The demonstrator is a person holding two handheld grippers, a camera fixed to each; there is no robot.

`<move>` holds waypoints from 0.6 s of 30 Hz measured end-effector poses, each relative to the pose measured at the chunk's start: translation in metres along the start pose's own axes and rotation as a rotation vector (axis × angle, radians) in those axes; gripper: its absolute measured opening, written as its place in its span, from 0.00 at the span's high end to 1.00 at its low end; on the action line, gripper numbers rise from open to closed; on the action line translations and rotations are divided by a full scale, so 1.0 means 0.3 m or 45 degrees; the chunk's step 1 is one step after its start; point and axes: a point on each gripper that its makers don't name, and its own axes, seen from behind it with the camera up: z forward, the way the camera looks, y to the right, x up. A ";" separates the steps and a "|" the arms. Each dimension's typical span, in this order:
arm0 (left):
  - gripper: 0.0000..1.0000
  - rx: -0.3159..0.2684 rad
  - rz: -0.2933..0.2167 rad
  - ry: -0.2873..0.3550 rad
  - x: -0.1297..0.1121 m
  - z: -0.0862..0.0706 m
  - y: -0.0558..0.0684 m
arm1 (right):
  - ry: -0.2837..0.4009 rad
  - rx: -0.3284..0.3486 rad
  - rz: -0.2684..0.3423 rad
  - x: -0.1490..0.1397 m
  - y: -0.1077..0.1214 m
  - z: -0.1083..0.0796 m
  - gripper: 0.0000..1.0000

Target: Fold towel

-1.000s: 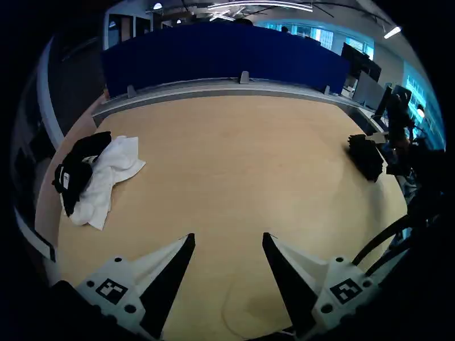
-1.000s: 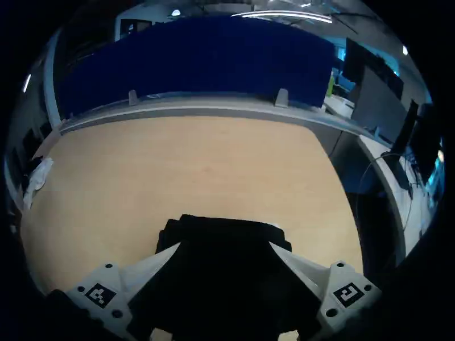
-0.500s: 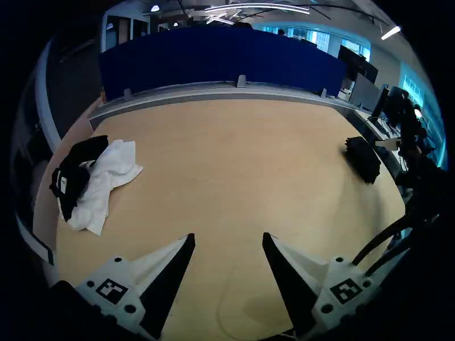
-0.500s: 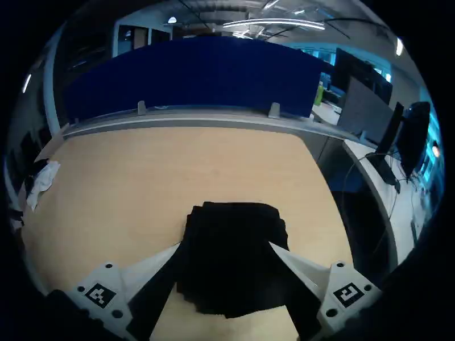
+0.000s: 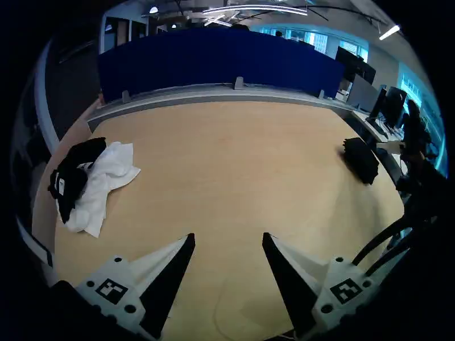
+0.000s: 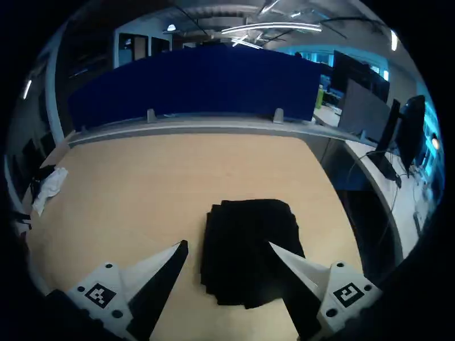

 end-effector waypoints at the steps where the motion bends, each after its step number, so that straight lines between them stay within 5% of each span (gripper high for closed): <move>1: 0.12 0.000 -0.001 0.001 0.001 0.002 0.000 | 0.022 0.010 0.007 0.008 -0.019 -0.008 0.00; 18: 0.12 0.003 -0.062 0.129 0.065 0.028 -0.006 | 0.451 0.108 0.086 0.171 -0.406 -0.188 0.00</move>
